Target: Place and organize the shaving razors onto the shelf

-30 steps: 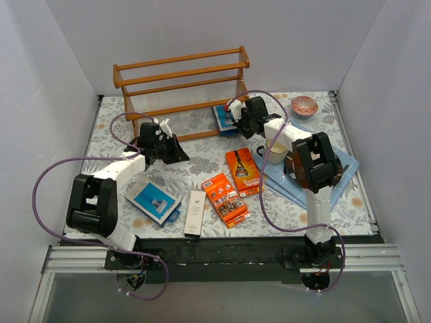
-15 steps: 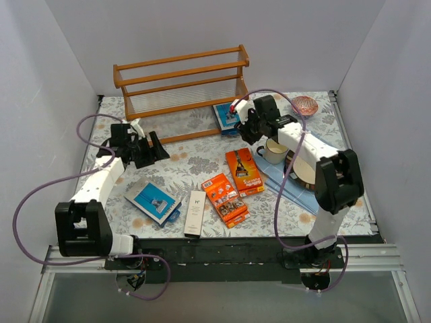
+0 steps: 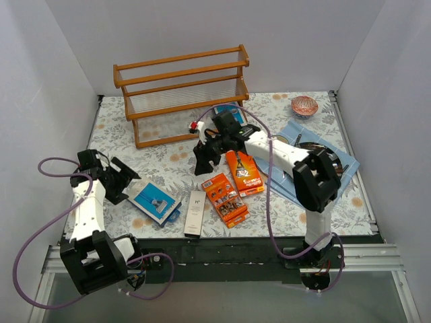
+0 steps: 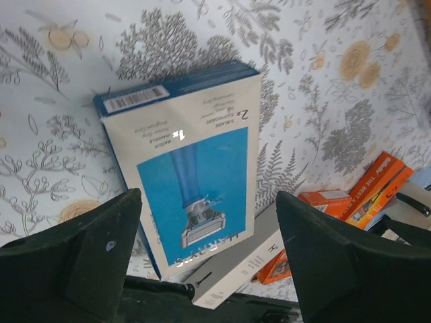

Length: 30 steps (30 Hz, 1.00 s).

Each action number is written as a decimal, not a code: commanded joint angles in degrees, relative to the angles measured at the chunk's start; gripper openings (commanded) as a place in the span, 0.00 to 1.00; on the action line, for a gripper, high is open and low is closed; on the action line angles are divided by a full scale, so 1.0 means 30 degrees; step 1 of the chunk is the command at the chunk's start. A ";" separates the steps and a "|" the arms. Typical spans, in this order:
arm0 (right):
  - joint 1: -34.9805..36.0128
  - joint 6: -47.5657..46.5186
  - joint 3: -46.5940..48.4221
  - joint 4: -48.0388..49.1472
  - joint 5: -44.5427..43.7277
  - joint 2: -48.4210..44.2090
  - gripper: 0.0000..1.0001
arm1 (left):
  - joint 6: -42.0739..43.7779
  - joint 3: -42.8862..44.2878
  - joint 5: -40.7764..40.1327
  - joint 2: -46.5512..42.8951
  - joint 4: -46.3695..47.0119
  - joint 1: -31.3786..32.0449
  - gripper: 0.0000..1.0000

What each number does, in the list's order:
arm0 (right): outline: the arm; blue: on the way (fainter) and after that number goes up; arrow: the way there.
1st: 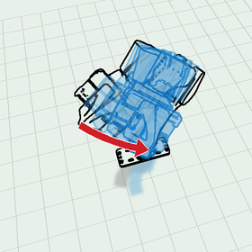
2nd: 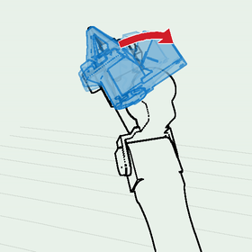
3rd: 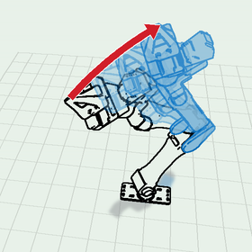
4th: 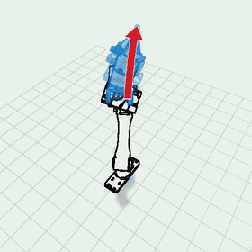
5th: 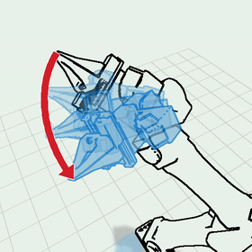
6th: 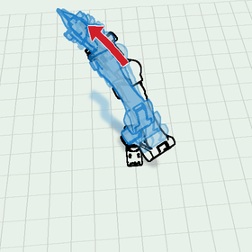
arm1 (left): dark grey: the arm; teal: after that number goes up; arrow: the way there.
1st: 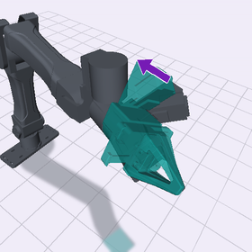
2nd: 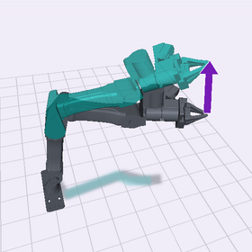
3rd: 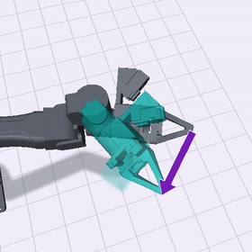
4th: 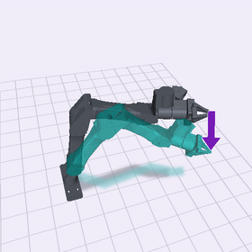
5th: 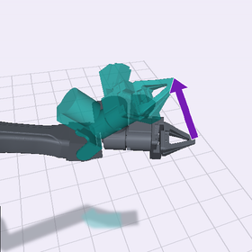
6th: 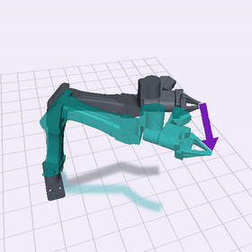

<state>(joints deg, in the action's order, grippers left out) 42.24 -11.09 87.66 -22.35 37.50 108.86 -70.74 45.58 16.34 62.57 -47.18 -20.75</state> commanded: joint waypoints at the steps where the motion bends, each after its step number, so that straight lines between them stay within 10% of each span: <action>1: 0.1182 0.3371 0.1658 0.1733 0.1769 0.1943 0.70 | -0.1349 -0.0545 0.0032 -0.0991 -0.1996 -0.0143 0.81; 13: 0.2942 0.8149 0.4209 0.4373 0.1713 0.7101 0.68 | -0.3314 -0.2832 0.5061 0.4599 0.1687 -0.0027 0.69; 23: 0.2093 0.8209 0.1868 0.4169 0.0188 0.6342 0.61 | -0.5541 0.1705 0.6888 0.9813 0.6702 0.2579 0.66; 30: 0.2033 0.8736 0.2011 0.3964 -0.0687 0.6195 0.59 | -0.5160 0.0867 0.7502 0.7305 0.6703 0.2875 0.72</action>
<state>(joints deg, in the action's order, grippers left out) 47.22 14.41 93.93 -10.50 38.61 129.97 -85.71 51.51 34.17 92.51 -27.70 -12.51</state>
